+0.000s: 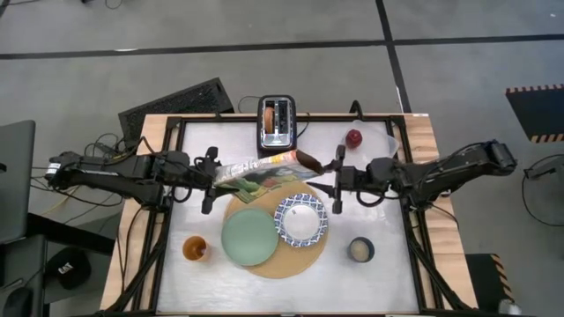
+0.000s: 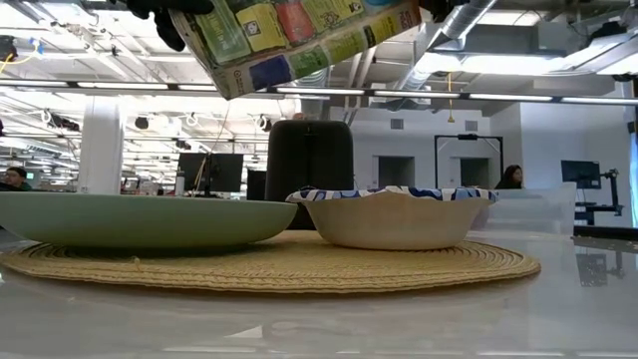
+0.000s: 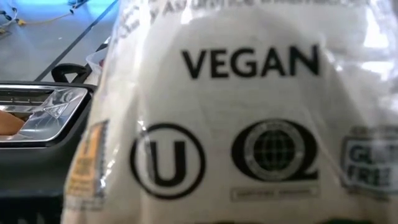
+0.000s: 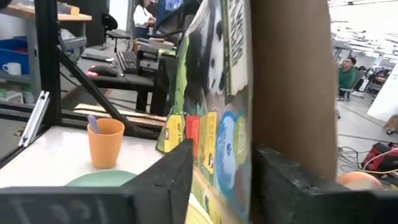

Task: Arrange a breakfast setting
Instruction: Pour the cereal from the cereal box into a bowl

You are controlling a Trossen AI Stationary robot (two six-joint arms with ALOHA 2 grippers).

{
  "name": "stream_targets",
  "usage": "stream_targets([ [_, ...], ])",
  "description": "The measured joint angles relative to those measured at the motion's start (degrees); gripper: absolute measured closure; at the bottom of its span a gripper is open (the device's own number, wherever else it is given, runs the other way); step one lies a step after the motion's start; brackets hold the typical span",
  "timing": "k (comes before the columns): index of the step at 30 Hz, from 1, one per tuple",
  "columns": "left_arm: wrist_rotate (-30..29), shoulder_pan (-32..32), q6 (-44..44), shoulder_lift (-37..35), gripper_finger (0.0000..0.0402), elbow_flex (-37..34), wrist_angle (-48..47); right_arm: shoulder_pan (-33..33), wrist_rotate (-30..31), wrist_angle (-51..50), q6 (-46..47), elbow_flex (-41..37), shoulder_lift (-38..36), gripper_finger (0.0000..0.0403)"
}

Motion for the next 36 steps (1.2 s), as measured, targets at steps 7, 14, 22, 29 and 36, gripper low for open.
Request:
stream_targets([
  [7,-1.0,0.0,0.3,0.0,0.0235,0.0,0.0,0.7,-1.5,-0.5,1.1,0.0,-0.4,0.0363],
  [14,-2.8,-0.1,1.2,-0.1,0.0243,0.0,0.3,2.4,-2.6,-2.9,0.6,0.0,-3.2,0.0383],
  [22,-5.7,-0.1,2.5,-0.9,0.0246,0.1,-0.1,3.1,-8.2,-3.6,0.6,0.0,-4.6,0.0383],
  [29,-2.3,0.0,2.3,-1.2,0.0246,0.1,-0.4,1.7,-8.1,-4.1,7.6,0.0,-3.4,0.0357],
  [36,-0.8,-1.0,1.2,-2.6,0.0247,0.0,-4.5,3.1,-8.3,-15.3,12.2,0.0,-7.0,0.0256],
])
